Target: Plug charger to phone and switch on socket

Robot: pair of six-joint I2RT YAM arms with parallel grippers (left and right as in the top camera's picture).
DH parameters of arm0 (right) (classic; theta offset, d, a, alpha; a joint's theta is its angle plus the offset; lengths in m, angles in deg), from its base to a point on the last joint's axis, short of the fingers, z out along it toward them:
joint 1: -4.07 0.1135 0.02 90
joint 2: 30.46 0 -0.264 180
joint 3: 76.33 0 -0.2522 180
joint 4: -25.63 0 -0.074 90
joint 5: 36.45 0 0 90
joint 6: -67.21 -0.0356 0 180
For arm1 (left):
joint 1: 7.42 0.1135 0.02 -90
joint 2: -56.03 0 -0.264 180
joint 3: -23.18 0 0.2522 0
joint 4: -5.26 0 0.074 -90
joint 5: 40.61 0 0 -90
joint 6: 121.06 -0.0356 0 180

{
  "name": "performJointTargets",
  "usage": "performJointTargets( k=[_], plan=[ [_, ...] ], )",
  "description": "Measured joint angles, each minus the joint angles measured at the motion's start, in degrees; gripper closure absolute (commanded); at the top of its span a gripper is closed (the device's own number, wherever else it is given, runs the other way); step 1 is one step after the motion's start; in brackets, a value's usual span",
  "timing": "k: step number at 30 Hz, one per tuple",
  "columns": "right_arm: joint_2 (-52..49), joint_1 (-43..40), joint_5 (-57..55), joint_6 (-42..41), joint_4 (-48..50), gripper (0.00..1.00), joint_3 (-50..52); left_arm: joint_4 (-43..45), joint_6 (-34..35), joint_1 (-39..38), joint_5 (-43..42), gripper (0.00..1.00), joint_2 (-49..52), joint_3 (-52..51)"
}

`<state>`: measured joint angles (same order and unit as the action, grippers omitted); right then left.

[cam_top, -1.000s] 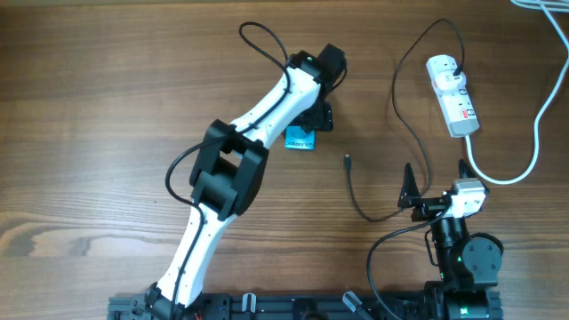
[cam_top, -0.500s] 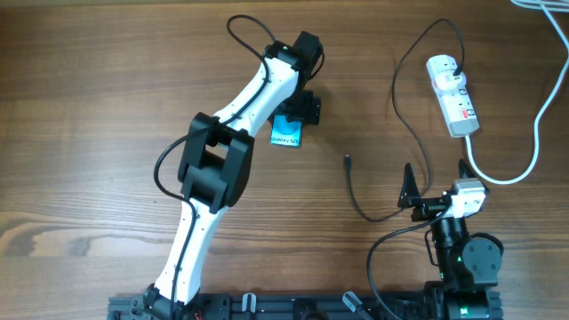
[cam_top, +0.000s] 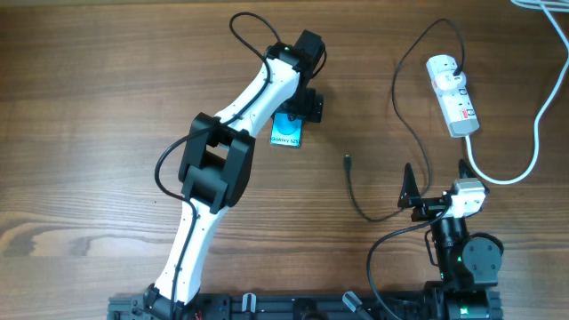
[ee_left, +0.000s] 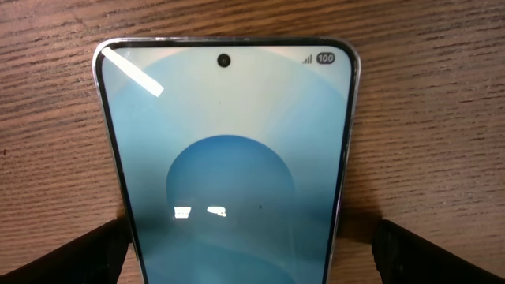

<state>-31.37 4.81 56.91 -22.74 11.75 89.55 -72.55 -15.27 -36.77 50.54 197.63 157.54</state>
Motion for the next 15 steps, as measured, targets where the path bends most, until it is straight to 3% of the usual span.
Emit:
performJointTargets(
  k=[15],
  plan=[
    [0.0, 0.0, 0.0, 0.0, 0.0, 0.00, 0.0, -1.3, 0.5, 0.3, -0.2, 0.04, 0.0, 0.0]
  ],
)
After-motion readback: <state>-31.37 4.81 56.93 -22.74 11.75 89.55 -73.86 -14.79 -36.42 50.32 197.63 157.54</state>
